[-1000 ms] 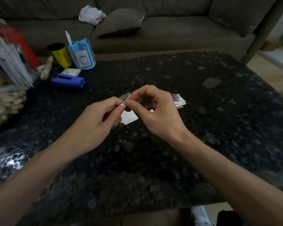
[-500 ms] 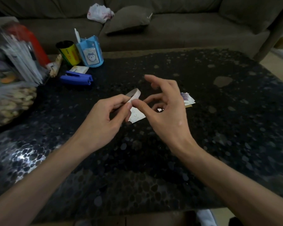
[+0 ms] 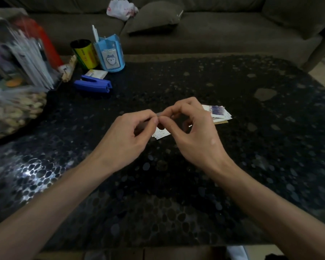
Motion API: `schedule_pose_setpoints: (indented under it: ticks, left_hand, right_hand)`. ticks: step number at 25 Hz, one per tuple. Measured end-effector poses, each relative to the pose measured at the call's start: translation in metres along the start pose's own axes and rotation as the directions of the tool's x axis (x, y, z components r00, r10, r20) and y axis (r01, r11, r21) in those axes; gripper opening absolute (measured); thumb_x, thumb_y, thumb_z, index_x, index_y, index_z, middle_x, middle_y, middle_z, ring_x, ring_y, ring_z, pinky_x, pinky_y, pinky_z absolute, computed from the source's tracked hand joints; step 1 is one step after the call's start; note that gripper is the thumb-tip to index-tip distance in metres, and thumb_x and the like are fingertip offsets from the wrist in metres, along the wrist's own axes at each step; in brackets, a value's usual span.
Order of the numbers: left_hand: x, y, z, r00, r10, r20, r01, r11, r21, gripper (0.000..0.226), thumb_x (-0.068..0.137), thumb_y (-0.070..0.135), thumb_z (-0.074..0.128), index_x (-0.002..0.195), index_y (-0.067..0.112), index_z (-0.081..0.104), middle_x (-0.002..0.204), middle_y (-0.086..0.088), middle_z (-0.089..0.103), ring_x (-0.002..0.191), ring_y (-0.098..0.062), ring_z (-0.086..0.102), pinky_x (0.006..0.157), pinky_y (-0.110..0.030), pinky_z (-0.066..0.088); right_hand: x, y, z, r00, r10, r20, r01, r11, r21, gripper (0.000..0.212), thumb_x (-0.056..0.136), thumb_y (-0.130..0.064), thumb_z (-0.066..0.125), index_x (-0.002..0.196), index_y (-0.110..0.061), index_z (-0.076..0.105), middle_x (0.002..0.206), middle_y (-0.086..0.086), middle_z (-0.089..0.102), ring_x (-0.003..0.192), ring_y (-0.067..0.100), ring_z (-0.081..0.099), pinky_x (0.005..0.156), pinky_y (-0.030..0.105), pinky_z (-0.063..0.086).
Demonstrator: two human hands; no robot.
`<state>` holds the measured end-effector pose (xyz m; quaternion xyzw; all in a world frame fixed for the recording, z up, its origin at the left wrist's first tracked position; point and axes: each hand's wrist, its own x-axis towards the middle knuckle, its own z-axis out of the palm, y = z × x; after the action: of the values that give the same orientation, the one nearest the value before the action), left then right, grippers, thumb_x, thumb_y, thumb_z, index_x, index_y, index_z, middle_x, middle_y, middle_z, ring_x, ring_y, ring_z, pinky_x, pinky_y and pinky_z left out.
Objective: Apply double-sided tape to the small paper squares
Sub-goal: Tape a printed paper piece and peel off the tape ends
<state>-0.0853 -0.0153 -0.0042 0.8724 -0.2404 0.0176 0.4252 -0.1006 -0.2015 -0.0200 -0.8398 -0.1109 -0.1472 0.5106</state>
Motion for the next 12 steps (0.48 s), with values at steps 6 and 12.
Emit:
schedule_pose_setpoints:
  ticks: [6, 12]
  left_hand:
    - [0.002, -0.003, -0.001, 0.983, -0.162, 0.091, 0.185, 0.900, -0.394, 0.031, 0.108, 0.031, 0.048, 0.093, 0.027, 0.075, 0.069, 0.000, 0.047, 0.067, -0.014, 0.046, 0.067, -0.031, 0.041]
    - [0.002, -0.002, -0.005, 0.966, -0.179, 0.189, 0.256, 0.775, -0.577, 0.033, 0.103, 0.038, 0.046, 0.095, 0.027, 0.077, 0.067, 0.005, 0.040, 0.066, -0.010, 0.038, 0.069, -0.031, 0.036]
  right_hand:
    - [0.005, -0.012, -0.006, 0.998, -0.050, 0.037, 0.043, 0.986, 0.159, 0.008, 0.099, -0.016, 0.071, 0.095, -0.024, 0.072, 0.106, -0.008, 0.059, 0.095, 0.002, 0.062, 0.085, 0.020, 0.047]
    - [0.011, -0.007, -0.023, 0.994, -0.038, 0.107, 0.018, 0.984, 0.177, 0.044, 0.094, -0.010, 0.076, 0.134, -0.029, 0.068, 0.126, -0.010, 0.072, 0.120, 0.003, 0.066, 0.104, 0.029, 0.055]
